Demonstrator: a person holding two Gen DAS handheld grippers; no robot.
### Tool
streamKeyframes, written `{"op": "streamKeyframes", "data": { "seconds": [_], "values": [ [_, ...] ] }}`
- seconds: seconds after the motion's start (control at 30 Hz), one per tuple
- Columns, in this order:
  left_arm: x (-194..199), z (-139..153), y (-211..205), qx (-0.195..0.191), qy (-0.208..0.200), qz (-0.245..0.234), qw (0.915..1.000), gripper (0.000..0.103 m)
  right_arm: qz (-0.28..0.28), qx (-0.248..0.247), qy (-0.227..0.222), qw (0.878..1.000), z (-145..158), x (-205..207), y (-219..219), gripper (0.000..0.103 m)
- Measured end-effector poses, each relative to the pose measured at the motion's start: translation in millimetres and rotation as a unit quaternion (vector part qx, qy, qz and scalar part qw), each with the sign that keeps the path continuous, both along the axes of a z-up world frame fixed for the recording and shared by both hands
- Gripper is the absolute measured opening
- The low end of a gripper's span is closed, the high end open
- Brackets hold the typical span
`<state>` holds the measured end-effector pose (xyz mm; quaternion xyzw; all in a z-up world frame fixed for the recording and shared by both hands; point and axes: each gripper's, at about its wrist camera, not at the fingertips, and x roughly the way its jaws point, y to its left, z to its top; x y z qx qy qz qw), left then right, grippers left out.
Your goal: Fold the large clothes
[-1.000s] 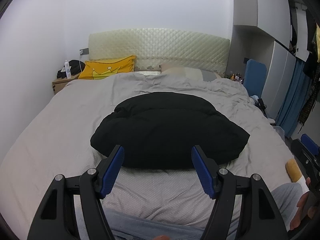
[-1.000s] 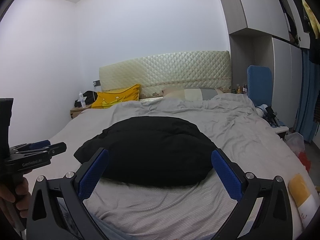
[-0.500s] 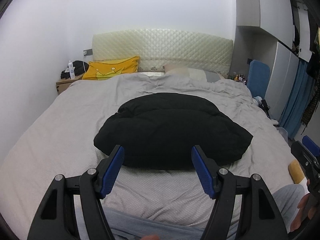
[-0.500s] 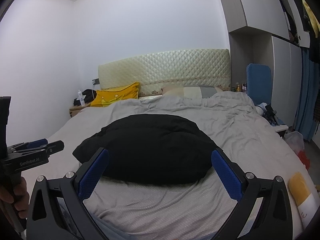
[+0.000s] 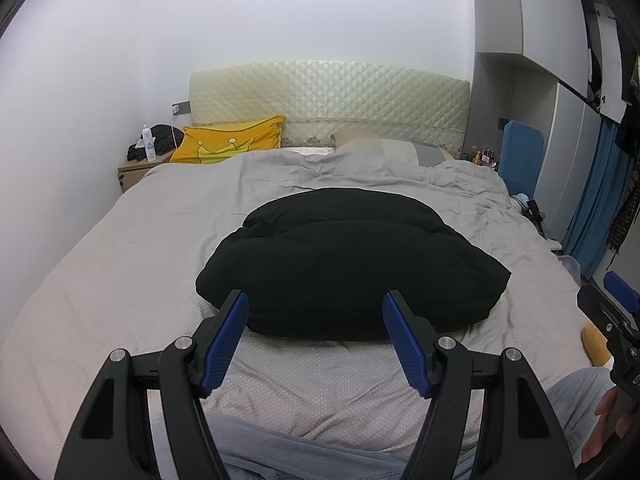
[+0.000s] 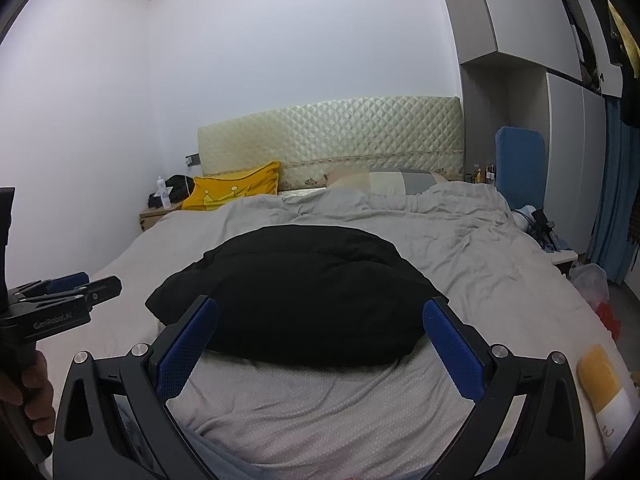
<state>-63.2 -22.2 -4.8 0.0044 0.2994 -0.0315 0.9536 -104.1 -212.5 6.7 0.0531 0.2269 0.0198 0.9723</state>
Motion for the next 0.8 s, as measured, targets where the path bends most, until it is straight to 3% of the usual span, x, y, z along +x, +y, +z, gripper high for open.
{"op": "streamKeyframes", "data": {
  "seconds": [0.67, 0.8],
  "values": [
    [-3.4, 6.7, 4.7, -0.005, -0.008, -0.006, 0.9999, 0.070, -0.004, -0.010, 0.002, 1.000, -2.0, 2.1, 7.2, 0.103],
    [-7.5, 8.4, -0.7, 0.013, -0.016, -0.017, 0.9997, 0.070, 0.000, -0.008, -0.001, 1.000, -2.1, -0.2, 8.0, 0.103]
  ]
}}
